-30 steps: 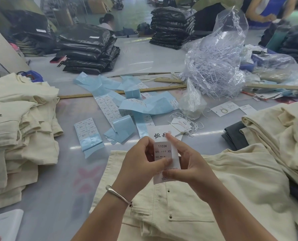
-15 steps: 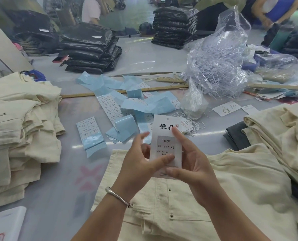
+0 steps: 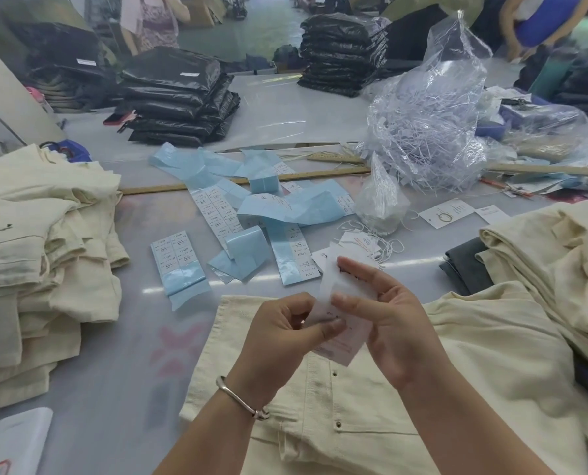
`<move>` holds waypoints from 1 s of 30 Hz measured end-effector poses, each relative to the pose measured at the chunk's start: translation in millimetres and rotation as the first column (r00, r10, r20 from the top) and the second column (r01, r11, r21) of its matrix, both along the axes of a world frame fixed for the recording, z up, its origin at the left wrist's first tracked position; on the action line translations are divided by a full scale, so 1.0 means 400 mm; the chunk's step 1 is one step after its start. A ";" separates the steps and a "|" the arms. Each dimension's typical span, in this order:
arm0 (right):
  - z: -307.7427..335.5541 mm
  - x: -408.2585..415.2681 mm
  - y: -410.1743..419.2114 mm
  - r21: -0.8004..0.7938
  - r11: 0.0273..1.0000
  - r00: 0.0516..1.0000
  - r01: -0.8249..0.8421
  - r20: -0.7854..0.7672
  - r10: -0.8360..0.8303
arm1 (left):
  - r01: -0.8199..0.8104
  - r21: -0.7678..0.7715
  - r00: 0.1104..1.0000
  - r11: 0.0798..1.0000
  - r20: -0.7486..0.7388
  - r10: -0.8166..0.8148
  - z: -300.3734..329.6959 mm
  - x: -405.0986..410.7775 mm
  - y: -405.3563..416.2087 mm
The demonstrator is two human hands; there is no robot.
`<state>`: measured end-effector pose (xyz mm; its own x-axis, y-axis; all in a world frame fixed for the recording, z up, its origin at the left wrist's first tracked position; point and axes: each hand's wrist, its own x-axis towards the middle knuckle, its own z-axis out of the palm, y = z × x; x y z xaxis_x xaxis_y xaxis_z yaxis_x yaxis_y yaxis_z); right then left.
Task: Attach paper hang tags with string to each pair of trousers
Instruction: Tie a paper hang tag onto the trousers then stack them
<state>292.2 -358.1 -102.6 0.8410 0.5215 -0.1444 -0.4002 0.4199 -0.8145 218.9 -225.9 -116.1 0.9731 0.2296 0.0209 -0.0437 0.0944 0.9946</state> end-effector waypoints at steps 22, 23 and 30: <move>-0.230 0.219 -0.061 -0.646 0.657 0.919 0.389 0.320 -0.230 | -0.322 0.257 0.888 0.911 -0.253 0.385 -0.168 0.141 -0.059; -0.243 0.254 -0.071 -0.688 0.597 0.907 0.414 0.369 -0.203 | -0.379 0.261 0.868 0.888 -0.231 0.439 -0.174 0.146 -0.058; -0.324 0.470 -0.029 -0.838 0.292 0.869 0.461 0.492 0.040 | -0.475 0.221 0.832 0.852 -0.201 0.517 -0.198 0.193 -0.041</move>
<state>480.1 -369.6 -232.0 0.9972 0.0480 -0.0569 -0.0099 -0.6720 -0.7405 296.0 -242.2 -195.3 0.7066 0.6964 -0.1252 0.2029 -0.0299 0.9788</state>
